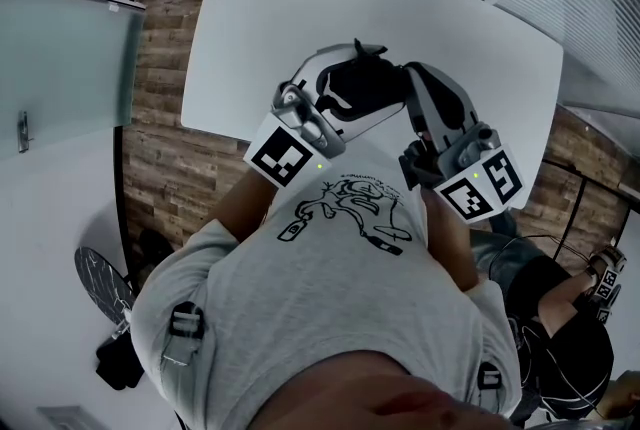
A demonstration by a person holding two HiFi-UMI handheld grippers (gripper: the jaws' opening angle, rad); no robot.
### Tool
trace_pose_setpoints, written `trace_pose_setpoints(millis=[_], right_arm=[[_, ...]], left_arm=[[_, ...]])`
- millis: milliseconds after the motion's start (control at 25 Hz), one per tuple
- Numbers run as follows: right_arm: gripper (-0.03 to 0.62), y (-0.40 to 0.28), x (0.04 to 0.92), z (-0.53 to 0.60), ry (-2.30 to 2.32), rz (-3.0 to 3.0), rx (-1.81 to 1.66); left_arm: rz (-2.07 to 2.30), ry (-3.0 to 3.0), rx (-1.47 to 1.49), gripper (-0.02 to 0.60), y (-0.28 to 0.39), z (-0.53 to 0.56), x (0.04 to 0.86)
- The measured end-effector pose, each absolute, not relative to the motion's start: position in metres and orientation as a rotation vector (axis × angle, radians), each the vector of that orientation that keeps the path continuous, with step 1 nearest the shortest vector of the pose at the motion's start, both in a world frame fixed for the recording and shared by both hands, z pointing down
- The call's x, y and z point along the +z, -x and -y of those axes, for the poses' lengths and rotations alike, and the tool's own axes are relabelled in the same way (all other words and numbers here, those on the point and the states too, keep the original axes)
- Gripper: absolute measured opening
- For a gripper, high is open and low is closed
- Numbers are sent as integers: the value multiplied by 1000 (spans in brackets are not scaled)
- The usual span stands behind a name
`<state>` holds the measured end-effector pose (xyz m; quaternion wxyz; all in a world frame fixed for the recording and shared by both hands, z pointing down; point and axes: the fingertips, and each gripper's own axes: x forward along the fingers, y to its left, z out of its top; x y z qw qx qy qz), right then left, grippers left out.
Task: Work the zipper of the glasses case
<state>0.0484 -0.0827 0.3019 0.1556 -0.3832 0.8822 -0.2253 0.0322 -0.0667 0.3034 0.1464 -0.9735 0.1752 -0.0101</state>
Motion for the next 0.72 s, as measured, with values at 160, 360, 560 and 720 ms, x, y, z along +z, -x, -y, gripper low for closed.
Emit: trace_pose_setpoints(millis=[160, 360, 560, 720], right_arm=[[5, -46, 299, 79, 1055, -2537, -655], [5, -42, 301, 78, 1005, -2548, -673], [5, -35, 307, 81, 975, -2575, -692], [5, -35, 313, 80, 965, -2580, -703]], left_arm=[[-448, 2815, -27, 250, -29, 62, 301], [-344, 2837, 11, 250, -25, 59, 300], [-281, 2890, 90, 250, -17, 60, 297], [-271, 2887, 140, 250, -18, 58, 290]])
